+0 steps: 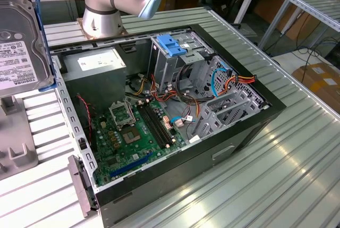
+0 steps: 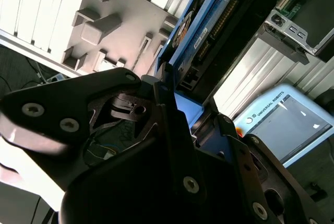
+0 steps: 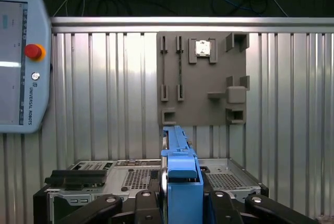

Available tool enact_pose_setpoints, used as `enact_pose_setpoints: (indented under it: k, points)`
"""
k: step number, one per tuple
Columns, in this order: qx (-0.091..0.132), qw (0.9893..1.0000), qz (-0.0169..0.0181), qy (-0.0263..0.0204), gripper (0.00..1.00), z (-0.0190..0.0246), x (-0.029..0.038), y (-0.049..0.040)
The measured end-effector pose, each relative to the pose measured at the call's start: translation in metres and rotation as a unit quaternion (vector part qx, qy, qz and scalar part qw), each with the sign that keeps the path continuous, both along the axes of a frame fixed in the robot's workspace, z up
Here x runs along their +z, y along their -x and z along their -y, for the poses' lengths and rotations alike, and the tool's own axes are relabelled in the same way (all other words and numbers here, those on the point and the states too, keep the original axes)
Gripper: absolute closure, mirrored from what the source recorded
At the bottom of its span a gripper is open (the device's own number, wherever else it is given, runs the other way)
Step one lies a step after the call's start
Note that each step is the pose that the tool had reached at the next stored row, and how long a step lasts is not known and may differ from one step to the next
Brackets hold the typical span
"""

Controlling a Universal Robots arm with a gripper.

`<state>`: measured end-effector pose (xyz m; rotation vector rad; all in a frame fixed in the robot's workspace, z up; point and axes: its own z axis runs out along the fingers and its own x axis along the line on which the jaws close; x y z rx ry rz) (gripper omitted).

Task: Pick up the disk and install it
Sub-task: 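Pick up the disk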

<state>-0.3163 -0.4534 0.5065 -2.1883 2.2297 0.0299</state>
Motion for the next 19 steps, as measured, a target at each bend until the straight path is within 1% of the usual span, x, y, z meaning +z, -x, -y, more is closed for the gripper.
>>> enact_pose_setpoints:
  k: [19]
  points:
    - [0.0, 1.0, 0.0, 0.0, 0.63, 0.0044, -0.0003, -0.0034]
